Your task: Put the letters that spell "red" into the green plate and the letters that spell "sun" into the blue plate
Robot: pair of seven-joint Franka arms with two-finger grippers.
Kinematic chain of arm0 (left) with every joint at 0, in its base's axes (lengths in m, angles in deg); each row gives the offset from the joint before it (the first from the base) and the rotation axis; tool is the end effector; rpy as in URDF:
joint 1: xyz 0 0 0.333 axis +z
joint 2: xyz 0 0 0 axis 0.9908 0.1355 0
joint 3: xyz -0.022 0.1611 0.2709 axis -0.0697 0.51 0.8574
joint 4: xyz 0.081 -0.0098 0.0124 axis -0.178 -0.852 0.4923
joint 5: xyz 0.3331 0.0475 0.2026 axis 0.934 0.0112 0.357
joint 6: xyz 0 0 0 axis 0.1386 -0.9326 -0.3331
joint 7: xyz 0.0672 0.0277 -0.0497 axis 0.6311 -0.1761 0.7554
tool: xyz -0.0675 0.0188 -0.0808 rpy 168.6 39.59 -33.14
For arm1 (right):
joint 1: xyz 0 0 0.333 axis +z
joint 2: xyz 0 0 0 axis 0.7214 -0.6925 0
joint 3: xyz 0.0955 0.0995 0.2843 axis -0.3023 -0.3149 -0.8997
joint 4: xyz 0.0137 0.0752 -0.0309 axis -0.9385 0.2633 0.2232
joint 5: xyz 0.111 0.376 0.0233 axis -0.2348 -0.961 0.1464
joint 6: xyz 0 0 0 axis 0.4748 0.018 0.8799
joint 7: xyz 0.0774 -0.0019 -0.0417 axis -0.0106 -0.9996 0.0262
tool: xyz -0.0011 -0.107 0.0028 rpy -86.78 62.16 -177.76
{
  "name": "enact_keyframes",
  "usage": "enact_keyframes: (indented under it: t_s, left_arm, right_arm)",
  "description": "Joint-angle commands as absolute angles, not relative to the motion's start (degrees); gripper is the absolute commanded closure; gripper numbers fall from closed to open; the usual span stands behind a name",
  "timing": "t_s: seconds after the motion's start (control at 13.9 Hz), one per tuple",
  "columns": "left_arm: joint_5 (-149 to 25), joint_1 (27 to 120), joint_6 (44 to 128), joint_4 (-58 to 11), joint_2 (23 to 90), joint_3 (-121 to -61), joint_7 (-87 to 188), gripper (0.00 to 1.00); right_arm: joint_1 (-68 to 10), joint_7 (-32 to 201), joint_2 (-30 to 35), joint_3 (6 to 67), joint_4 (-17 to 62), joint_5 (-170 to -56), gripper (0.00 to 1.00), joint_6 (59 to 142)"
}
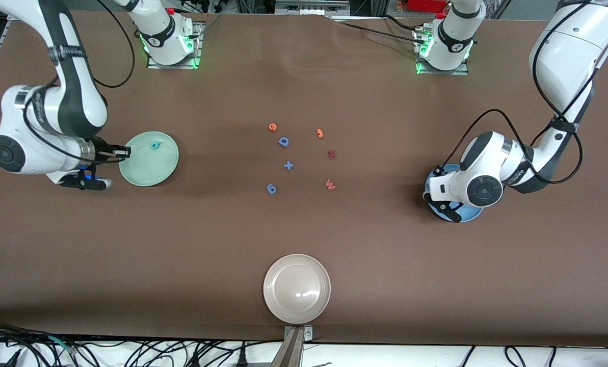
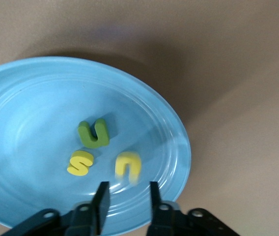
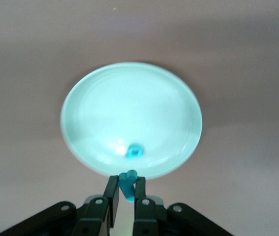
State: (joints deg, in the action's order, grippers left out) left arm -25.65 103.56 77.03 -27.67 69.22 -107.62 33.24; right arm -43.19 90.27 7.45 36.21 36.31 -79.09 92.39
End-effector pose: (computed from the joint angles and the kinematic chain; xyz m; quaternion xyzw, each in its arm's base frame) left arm 0.5922 -0.0882 0.1983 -0.9256 0.3124 0.2127 0.0196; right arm 0.5605 -0.0186 0.2861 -0.9781 0.0424 0.2032 0.0125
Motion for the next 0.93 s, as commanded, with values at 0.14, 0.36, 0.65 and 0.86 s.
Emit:
enact_keyframes:
  t_s: [0.14,0.36,0.65,0.86]
  left_arm:
    - [-24.2,104.2,76.7,-27.3,68.2,-108.5,32.0,0.0]
    - [-26.4,104.2,74.0,-26.8,63.0,-109.7,32.3,0.0]
    - [-34.5,104.0,66.4,-22.2,55.9,-110.5,32.9,0.0]
    - [-36.7,103.9,53.4,-10.7,54.2,-112.2,32.9,0.0]
  right_arm:
    - [-42.7,87.3,2.8,37.0,41.7,-80.1,0.96,104.9]
    - [-42.7,87.3,1.7,37.0,45.8,-80.2,0.95,111.1]
    - [-42.8,87.3,2.2,37.2,47.5,-80.2,0.94,110.4]
    - [-42.8,87.3,2.4,38.2,48.0,-80.2,0.92,109.1]
